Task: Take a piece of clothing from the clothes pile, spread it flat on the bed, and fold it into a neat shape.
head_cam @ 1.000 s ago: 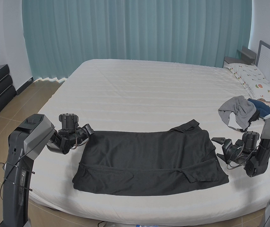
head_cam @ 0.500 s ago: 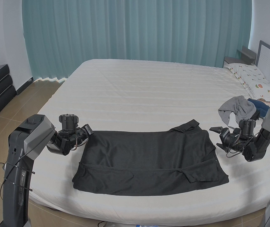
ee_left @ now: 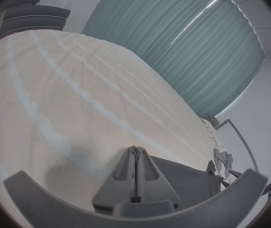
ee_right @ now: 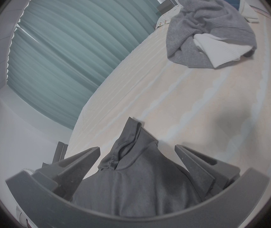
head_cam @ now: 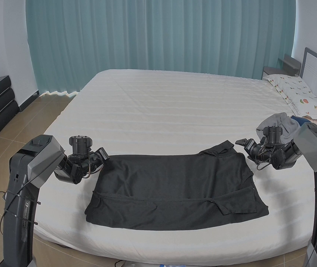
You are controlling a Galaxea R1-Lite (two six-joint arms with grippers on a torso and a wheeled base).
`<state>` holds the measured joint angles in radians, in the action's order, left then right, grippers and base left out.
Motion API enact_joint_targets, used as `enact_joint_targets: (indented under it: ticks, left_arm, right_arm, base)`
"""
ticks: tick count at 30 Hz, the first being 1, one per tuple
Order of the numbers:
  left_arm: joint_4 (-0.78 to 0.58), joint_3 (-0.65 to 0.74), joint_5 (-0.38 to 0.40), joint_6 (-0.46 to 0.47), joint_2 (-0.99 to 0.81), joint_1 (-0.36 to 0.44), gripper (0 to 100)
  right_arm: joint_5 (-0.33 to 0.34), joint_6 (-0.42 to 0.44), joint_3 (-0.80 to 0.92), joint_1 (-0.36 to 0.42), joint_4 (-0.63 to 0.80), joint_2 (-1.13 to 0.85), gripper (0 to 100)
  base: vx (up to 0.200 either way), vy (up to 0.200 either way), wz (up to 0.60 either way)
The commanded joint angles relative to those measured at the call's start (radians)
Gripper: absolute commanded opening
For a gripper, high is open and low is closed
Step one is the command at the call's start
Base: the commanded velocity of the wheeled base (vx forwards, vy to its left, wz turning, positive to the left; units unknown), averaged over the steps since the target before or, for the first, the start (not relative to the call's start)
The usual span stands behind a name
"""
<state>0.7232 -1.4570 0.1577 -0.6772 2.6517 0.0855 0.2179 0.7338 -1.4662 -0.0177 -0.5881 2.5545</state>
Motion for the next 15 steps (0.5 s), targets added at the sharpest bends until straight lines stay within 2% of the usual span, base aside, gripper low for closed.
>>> enact_joint_targets:
  ticks: [1,4,15]
  left_arm:
    - [0.002,0.015,-0.001,-0.007,-0.006,0.000,0]
    - [0.001,0.015,0.000,-0.008,-0.009,-0.001,0]
    - [0.001,0.015,0.000,-0.007,-0.009,-0.001,0]
  right_arm:
    - [-0.006,-0.007,-0.209,0.018,0.120,0.124,100]
    - [-0.005,-0.004,-0.249,0.019,0.182,0.132,100]
    - [-0.003,-0.001,-0.272,0.021,0.182,0.148,100]
  base:
    - [0.000,0.000,0.00]
    - [0.000,0.000,0.00]
    - [0.000,0.000,0.00]
